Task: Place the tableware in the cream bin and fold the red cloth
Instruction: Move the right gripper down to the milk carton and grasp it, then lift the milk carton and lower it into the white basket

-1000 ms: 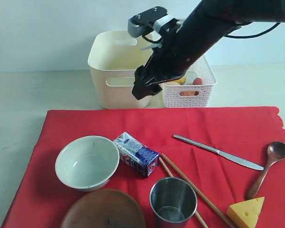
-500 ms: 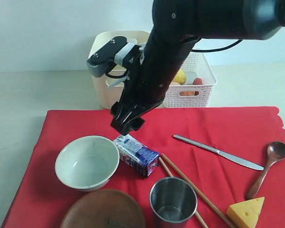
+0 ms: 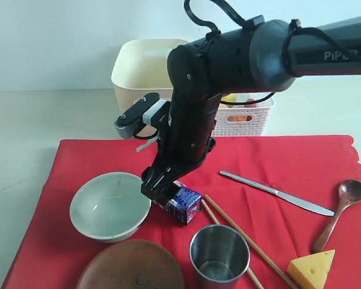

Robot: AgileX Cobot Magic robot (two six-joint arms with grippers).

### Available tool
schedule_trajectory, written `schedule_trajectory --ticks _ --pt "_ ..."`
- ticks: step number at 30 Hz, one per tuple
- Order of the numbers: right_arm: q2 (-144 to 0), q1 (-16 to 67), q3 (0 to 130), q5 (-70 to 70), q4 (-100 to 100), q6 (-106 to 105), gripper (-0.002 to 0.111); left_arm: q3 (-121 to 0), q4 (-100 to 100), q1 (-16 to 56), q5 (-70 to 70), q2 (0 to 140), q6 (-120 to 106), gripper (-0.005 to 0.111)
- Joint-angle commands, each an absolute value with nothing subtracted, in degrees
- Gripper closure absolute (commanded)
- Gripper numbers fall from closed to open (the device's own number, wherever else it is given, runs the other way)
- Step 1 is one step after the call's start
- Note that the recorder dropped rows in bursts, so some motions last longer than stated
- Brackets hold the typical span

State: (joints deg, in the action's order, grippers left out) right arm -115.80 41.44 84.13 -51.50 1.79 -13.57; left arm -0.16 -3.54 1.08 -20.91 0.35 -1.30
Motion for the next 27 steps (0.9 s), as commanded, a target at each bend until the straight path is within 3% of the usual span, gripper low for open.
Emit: schedule_trajectory --ticks 1,17,27 --pt "-117.0 41.7 83.8 -50.0 0.9 -11.6 0.028 0.0 -3.5 1.4 -20.2 0.0 -1.2 0.107" --pt "-122.1 41.7 83.8 -48.9 -0.5 -11.8 0.032 0.0 -3.5 1.4 -20.2 0.0 -1.2 0.107" --pt "-123.6 41.7 83.8 -48.2 -1.6 -11.8 0.084 0.0 -3.5 1.4 -20.2 0.0 -1.2 0.107"
